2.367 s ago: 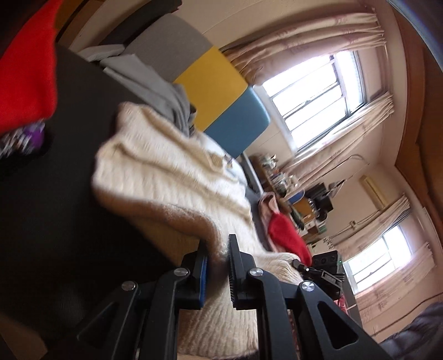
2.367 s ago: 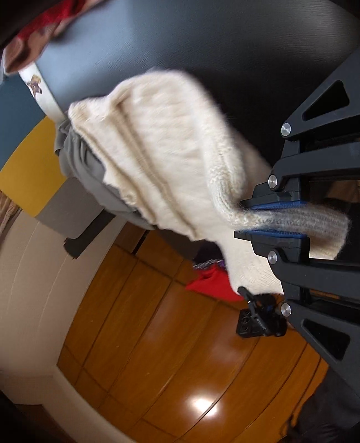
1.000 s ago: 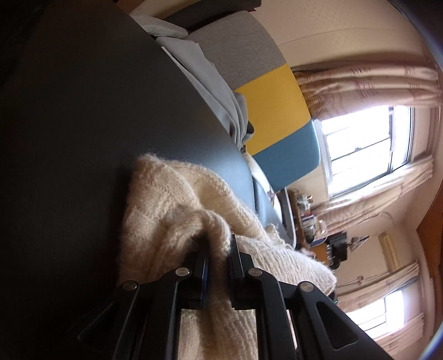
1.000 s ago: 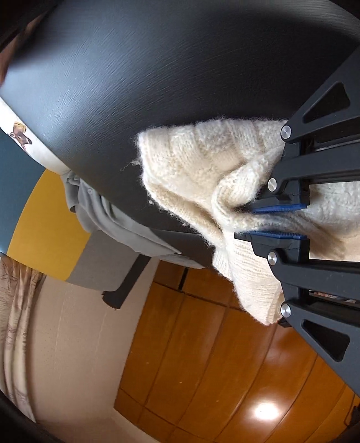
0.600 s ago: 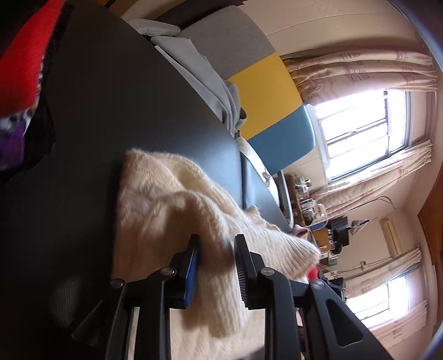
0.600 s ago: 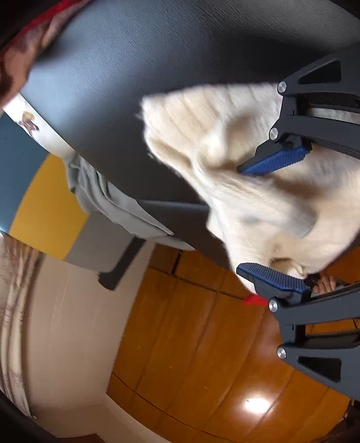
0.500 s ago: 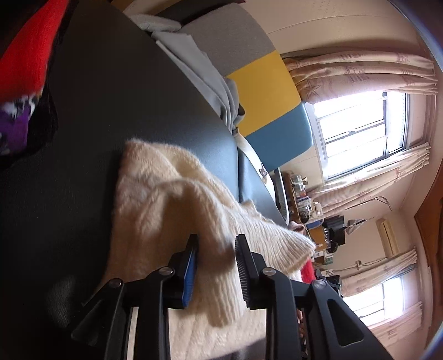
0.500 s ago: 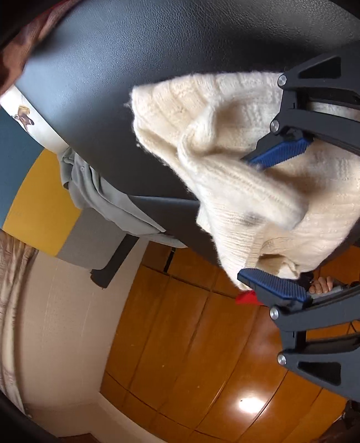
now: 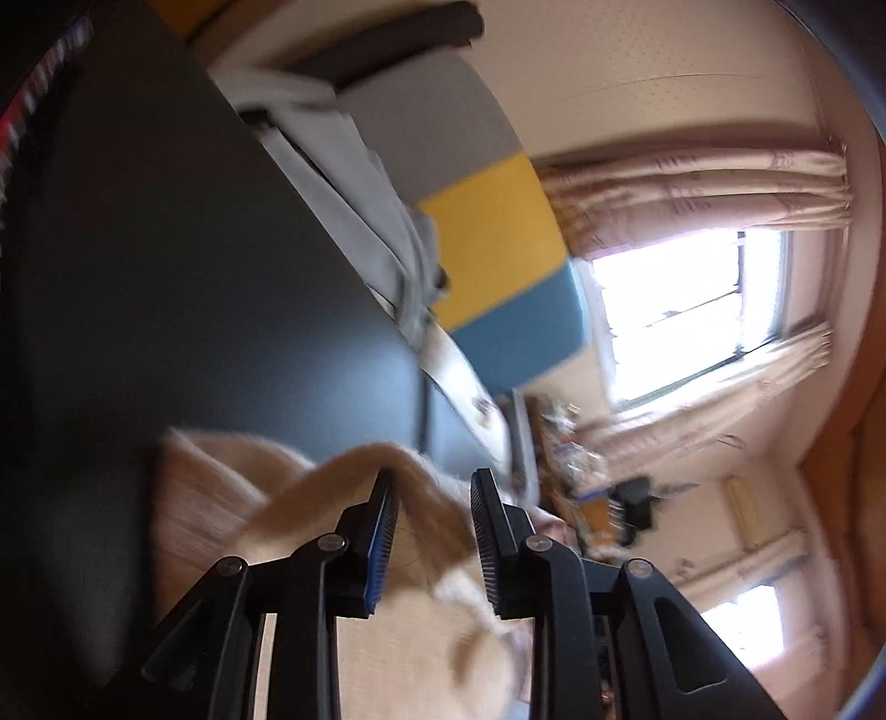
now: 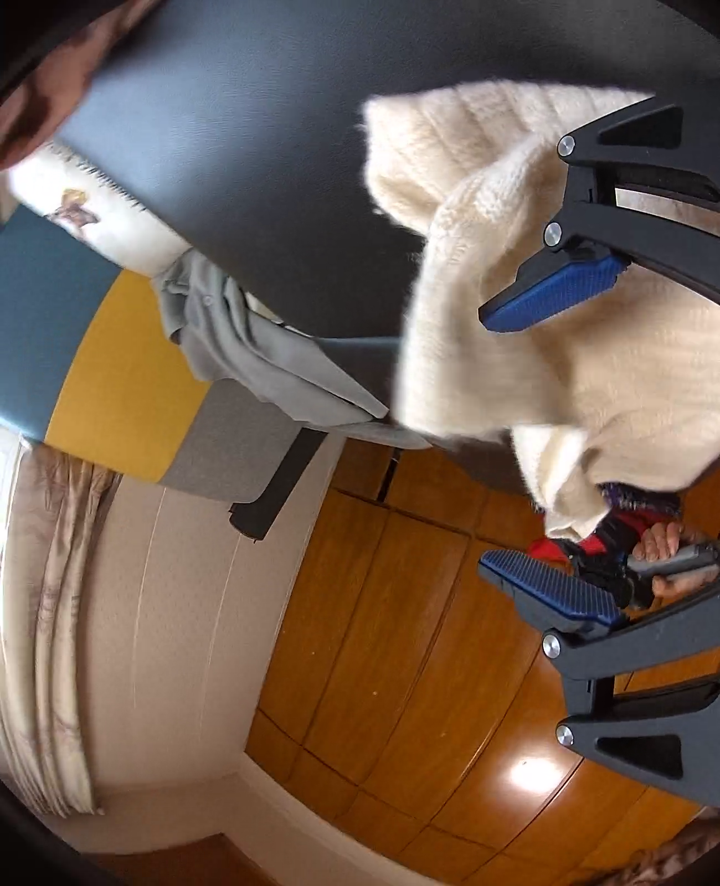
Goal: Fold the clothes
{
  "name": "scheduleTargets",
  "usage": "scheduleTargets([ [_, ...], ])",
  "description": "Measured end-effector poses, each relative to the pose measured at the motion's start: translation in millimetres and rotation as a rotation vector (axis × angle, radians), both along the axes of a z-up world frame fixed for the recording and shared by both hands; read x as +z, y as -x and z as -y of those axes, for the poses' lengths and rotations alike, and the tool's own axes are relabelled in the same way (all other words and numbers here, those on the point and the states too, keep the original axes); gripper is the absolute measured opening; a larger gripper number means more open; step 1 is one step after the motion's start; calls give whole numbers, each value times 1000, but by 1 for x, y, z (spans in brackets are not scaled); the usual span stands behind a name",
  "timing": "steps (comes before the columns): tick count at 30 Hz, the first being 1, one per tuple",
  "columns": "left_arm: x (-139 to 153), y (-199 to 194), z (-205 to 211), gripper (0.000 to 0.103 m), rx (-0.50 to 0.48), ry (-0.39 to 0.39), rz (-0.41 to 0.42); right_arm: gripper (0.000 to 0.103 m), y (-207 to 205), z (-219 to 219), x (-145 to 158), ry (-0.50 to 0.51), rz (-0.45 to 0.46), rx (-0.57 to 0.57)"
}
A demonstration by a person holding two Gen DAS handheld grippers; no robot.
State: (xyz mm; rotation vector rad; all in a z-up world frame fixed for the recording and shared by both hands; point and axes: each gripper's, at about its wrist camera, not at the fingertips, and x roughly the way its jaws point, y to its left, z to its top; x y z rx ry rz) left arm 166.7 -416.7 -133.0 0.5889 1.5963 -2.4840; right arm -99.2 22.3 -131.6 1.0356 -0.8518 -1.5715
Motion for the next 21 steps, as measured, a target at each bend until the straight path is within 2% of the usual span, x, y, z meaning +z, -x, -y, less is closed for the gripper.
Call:
scheduleTargets([
  [2, -2, -10, -1, 27, 9, 58, 46, 83, -4, -5, 4, -35, -36, 1],
  [5, -11, -32, -7, 28, -9, 143, 135, 83, -17, -20, 7, -167, -130, -6],
  [8, -22, -48, -17, 31, -58, 194, 194, 79, -26, -30, 2, -292, -191, -17],
  [12, -35, -48, -31, 33, -108, 232, 232, 61, -32, -38, -6, -431, -255, -45],
  [18, -35, -34, -40, 34, -134, 304, 251, 57, -32, -23, -7, -568, -357, -47],
  [21, -36, -21, -41, 34, -155, 311, 276, 57, -33, -9, -10, -666, -416, -25],
])
